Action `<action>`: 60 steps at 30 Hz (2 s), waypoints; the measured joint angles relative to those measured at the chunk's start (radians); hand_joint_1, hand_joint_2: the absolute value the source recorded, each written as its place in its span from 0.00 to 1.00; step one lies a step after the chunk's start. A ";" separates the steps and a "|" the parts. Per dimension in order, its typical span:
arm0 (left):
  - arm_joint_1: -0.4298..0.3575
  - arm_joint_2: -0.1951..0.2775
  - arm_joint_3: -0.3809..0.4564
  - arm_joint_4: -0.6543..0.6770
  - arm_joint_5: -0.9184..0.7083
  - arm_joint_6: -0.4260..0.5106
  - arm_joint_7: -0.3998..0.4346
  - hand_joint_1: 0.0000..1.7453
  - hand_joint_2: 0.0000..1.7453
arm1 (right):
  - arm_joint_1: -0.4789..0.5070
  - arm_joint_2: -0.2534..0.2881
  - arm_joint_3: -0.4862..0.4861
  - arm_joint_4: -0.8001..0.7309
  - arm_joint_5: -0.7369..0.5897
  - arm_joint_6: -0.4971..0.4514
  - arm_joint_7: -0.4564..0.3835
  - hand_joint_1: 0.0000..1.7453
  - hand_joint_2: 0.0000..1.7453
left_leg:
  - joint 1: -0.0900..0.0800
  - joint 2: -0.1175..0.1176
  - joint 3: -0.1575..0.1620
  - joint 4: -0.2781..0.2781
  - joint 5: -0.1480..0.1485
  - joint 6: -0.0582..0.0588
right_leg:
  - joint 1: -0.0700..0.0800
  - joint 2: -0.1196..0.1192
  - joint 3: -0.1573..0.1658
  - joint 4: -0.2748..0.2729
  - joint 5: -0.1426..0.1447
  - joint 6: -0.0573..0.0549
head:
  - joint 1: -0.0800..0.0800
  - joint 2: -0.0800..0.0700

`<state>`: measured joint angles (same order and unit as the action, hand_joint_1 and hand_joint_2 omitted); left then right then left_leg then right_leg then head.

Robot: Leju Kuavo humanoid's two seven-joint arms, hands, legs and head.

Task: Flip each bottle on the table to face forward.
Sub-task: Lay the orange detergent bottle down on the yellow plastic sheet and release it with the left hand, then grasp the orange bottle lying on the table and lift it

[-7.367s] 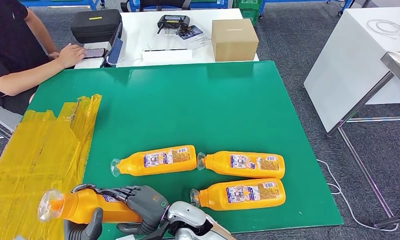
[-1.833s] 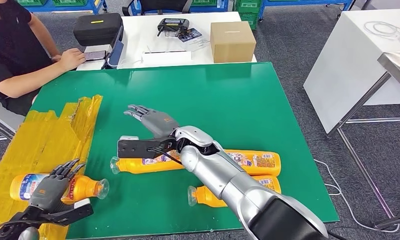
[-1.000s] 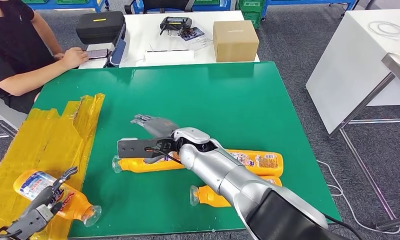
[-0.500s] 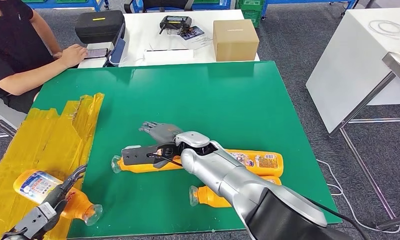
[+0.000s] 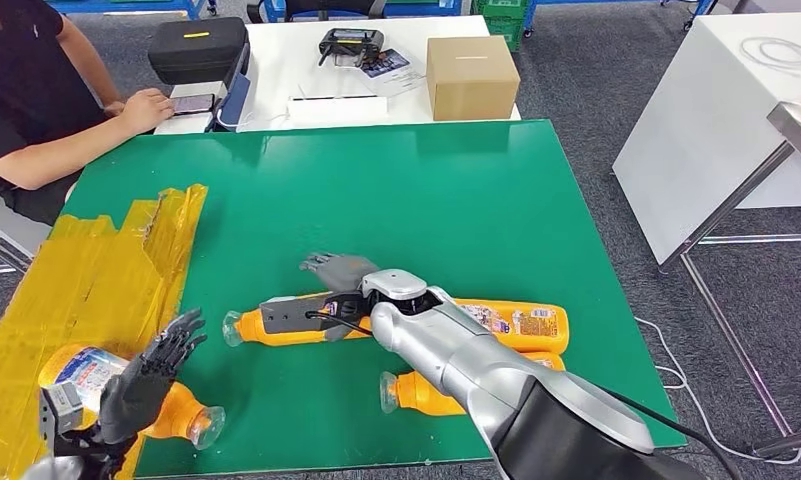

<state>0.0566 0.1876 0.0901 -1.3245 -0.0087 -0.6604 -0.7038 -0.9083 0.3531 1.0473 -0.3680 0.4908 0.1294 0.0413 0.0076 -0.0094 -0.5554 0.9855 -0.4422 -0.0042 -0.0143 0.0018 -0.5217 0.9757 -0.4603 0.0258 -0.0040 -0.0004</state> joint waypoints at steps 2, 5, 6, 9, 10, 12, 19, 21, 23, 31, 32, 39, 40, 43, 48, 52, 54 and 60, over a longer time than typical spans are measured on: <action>-0.010 -0.028 0.019 -0.013 0.014 -0.031 0.000 0.00 0.00 | 0.002 -0.002 0.000 0.020 0.010 0.013 0.008 0.00 1.00 | 0.000 0.000 0.000 0.000 0.000 0.000 | 0.000 0.000 -0.001 0.000 0.000 0.000 | 0.000 0.000; -0.017 -0.060 0.039 -0.033 0.026 -0.065 0.000 0.00 0.00 | 0.010 -0.010 0.000 0.047 0.027 0.043 0.028 0.00 1.00 | 0.000 0.000 -0.001 0.000 0.000 0.000 | 0.000 0.000 -0.002 0.000 0.000 0.000 | 0.000 0.000; -0.020 -0.068 0.043 -0.036 0.028 -0.073 0.000 0.00 0.00 | 0.014 -0.013 0.000 0.055 0.032 0.052 0.034 0.00 1.00 | 0.000 0.000 -0.002 0.000 0.000 0.000 | 0.000 0.000 -0.002 0.000 0.000 0.000 | 0.000 0.000; -0.031 -0.084 0.047 -0.039 0.027 -0.082 0.000 0.00 0.00 | 0.025 -0.022 0.000 0.072 0.040 0.063 0.047 0.00 1.00 | 0.000 0.000 -0.002 0.000 0.000 0.000 | 0.000 0.000 -0.003 0.000 0.000 0.000 | 0.000 0.000; -0.035 -0.088 0.047 -0.039 0.024 -0.082 0.000 0.00 0.00 | 0.027 -0.025 0.000 0.076 0.042 0.063 0.048 0.00 1.00 | 0.000 0.000 -0.002 0.000 0.000 0.000 | 0.000 0.000 -0.003 0.000 0.000 0.000 | 0.000 0.000; -0.041 -0.094 0.047 -0.039 0.021 -0.082 0.000 0.00 0.00 | 0.030 -0.029 0.000 0.082 0.043 0.063 0.049 0.00 1.00 | 0.001 0.000 -0.002 0.000 0.000 0.000 | 0.000 0.000 -0.003 0.000 0.000 0.000 | 0.000 0.000; -0.047 -0.106 0.047 -0.039 0.022 -0.086 0.000 0.00 0.00 | 0.031 -0.036 0.000 0.095 0.044 0.063 0.051 0.00 1.00 | 0.000 0.001 -0.002 0.000 0.000 0.000 | 0.000 0.000 -0.003 0.000 0.000 0.000 | 0.000 0.000; -0.049 -0.107 0.046 -0.038 0.029 -0.097 0.000 0.00 0.00 | 0.032 -0.037 0.000 0.097 0.044 0.056 0.056 0.00 1.00 | 0.000 0.001 -0.002 0.000 0.000 0.000 | 0.000 0.000 -0.003 0.000 0.000 0.000 | 0.000 0.000; -0.054 -0.110 0.045 -0.038 0.035 -0.109 0.000 0.00 0.00 | 0.035 -0.038 -0.001 0.100 0.046 0.035 0.061 0.00 1.00 | 0.000 0.001 -0.003 0.000 0.000 0.000 | 0.000 0.000 -0.003 0.000 0.000 0.000 | 0.000 0.000; -0.065 -0.116 0.019 -0.038 0.034 -0.110 0.000 0.00 0.00 | 0.065 -0.049 -0.027 0.112 0.060 -0.067 0.062 1.00 1.00 | 0.000 0.001 -0.003 0.000 0.000 0.000 | 0.000 0.000 -0.004 0.000 0.000 0.000 | 0.000 0.000; -0.065 -0.116 0.015 -0.038 0.035 -0.107 0.000 0.00 0.00 | 0.068 -0.049 -0.032 0.112 0.063 -0.075 0.061 1.00 1.00 | 0.000 0.001 -0.003 0.000 0.000 0.000 | 0.000 0.000 -0.004 0.000 0.000 0.000 | 0.000 0.000; -0.063 -0.117 -0.005 -0.046 0.048 -0.100 0.000 0.00 0.00 | 0.085 -0.051 -0.056 0.113 0.081 -0.124 0.049 1.00 1.00 | 0.001 0.001 -0.003 0.000 0.000 0.000 | 0.000 0.001 -0.004 0.000 0.000 0.000 | 0.000 0.000; -0.063 -0.117 -0.005 -0.046 0.048 -0.100 0.000 0.00 0.00 | 0.086 -0.051 -0.056 0.113 0.081 -0.124 0.049 1.00 1.00 | 0.001 0.001 -0.003 0.000 0.000 0.000 | 0.000 0.001 -0.004 0.000 0.000 0.000 | 0.000 0.000; -0.063 -0.117 -0.005 -0.046 0.048 -0.100 0.000 0.00 0.00 | 0.086 -0.051 -0.056 0.113 0.081 -0.124 0.049 1.00 1.00 | 0.001 0.001 -0.003 0.000 0.000 0.000 | 0.000 0.001 -0.004 0.000 0.000 0.000 | 0.000 0.000; -0.063 -0.117 -0.007 -0.047 0.050 -0.099 0.000 0.00 0.00 | 0.088 -0.051 -0.058 0.113 0.085 -0.128 0.048 1.00 1.00 | 0.001 0.001 -0.003 0.000 0.000 0.000 | 0.000 0.001 -0.004 0.000 0.000 0.000 | 0.000 0.000; -0.062 -0.117 -0.009 -0.048 0.060 -0.098 0.000 0.00 0.00 | 0.098 -0.052 -0.066 0.113 0.114 -0.138 0.048 1.00 1.00 | 0.001 0.001 -0.003 0.000 0.000 0.000 | 0.000 0.001 -0.003 0.000 0.000 0.000 | 0.000 0.000; -0.065 -0.117 -0.010 -0.048 0.047 -0.081 0.000 0.00 0.00 | 0.104 -0.054 -0.080 0.113 0.150 -0.133 0.053 1.00 1.00 | 0.001 0.001 -0.002 0.000 0.000 0.000 | 0.000 0.001 -0.003 0.000 0.000 0.000 | 0.000 0.000; -0.075 -0.117 -0.013 -0.048 0.009 -0.043 0.001 0.00 0.00 | 0.105 -0.057 -0.105 0.113 0.173 -0.122 0.056 1.00 1.00 | 0.000 0.001 -0.002 0.000 0.000 0.000 | 0.000 0.001 -0.003 0.000 0.000 0.000 | 0.000 0.000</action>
<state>-0.0184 0.0706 0.0770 -1.3722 0.0000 -0.7032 -0.7031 -0.8029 0.2959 0.9421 -0.2548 0.6642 0.0070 0.0977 0.0081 -0.0085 -0.5575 0.9857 -0.4422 -0.0042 -0.0141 0.0023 -0.5242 0.9755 -0.4602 0.0258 -0.0042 -0.0004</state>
